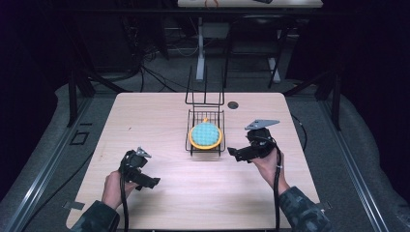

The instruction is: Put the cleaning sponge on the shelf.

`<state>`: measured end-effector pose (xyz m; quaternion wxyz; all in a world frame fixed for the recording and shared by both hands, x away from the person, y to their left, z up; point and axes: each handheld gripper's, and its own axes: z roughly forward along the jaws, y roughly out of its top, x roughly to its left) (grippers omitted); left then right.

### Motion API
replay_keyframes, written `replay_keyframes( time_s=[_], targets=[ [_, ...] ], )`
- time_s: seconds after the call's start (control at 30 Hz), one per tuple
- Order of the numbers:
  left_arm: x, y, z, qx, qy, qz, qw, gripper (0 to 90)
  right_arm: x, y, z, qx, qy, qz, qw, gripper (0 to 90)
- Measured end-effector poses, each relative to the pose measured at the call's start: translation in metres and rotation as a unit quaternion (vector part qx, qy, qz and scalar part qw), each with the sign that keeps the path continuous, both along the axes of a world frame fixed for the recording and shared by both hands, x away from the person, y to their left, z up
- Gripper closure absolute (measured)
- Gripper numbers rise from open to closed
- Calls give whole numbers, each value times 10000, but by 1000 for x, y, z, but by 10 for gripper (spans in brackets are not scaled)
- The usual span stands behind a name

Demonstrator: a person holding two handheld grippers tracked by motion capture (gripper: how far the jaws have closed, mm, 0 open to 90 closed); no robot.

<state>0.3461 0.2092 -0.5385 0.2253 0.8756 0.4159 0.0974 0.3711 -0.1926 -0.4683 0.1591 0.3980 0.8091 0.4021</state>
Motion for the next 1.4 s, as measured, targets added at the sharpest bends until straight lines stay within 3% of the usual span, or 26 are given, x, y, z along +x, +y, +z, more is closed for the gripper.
replay_keyframes(
  time_s=[0.17,0.57,0.73,0.8,0.97,1.13,1.23,1.4],
  targets=[
    [1,1,0,-15,-9,17,10000,15,-11,-16,4,-64,48,-83,9999,0],
    [5,5,0,-17,3,66,10000,13,-45,-65,0,-330,113,-609,9975,0],
    [5,4,0,-20,2,51,10000,13,-56,-82,-9,-455,200,-813,9955,0],
    [5,4,0,-13,6,46,10000,13,-63,-94,-18,-515,377,-939,9935,0],
    [4,5,0,-24,14,44,10000,13,-72,-109,-28,-507,514,-1125,9910,0],
    [3,9,1,-78,3,107,9999,13,-81,-121,-38,-556,704,-1283,9877,0],
    [3,10,1,-103,-14,126,9999,13,-83,-123,-46,-586,939,-1283,9855,0],
    [3,7,0,-73,26,63,10000,12,-83,-125,-47,-706,913,-1301,9848,0]
  ],
)
